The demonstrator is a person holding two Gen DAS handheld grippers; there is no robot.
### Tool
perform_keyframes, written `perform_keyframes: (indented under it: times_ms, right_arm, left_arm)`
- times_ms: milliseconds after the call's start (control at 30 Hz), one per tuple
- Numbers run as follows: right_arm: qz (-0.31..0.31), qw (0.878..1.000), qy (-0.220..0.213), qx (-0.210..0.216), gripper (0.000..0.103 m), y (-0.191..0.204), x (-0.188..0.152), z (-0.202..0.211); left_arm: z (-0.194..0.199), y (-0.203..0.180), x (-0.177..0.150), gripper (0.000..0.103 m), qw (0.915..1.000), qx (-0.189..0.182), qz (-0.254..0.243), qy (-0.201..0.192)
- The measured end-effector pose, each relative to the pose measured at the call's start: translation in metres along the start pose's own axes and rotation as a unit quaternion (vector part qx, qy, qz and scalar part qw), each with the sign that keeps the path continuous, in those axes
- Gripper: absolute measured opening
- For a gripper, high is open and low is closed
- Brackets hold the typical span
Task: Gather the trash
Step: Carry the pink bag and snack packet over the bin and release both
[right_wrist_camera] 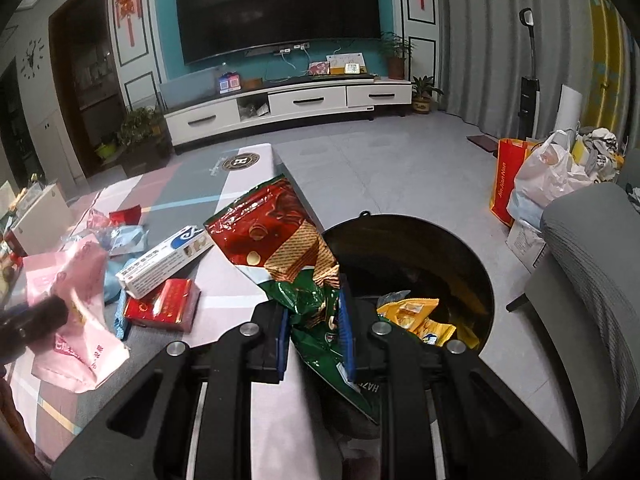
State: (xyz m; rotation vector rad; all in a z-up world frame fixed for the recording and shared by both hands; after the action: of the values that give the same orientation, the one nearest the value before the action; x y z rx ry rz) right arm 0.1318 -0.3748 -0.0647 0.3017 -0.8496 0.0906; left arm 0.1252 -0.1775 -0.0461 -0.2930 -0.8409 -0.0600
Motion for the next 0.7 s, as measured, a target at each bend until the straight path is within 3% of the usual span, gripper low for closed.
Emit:
perform_keyframes:
  times_ms: [333, 700]
  right_arm:
    - [-0.034, 0.999, -0.021, 0.004, 0.022, -0.045, 0.001, 0.007]
    - [-0.066, 0.998, -0.024, 0.01, 0.022, -0.079, 0.004, -0.008]
  left_arm:
    - [-0.045, -0.048, 0.003, 0.037, 0.9991, -0.006, -0.036, 0.021]
    - [-0.103, -0.083, 0.016, 0.038, 0.9982, -0.017, -0.038, 0.043]
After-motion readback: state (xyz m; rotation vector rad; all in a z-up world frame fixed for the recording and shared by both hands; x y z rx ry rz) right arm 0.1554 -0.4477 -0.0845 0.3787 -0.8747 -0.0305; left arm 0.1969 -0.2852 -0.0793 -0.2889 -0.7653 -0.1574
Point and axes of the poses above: each gripper's, at about its wrist camera, not at the fingertips, and z roughly against the way its jaws point, y to its left, x to its top, the point moved 5 cm from there along -z, roughly the way its jaws point, and after that the axes turned 13 degrees about x, right-handed, at the moved point
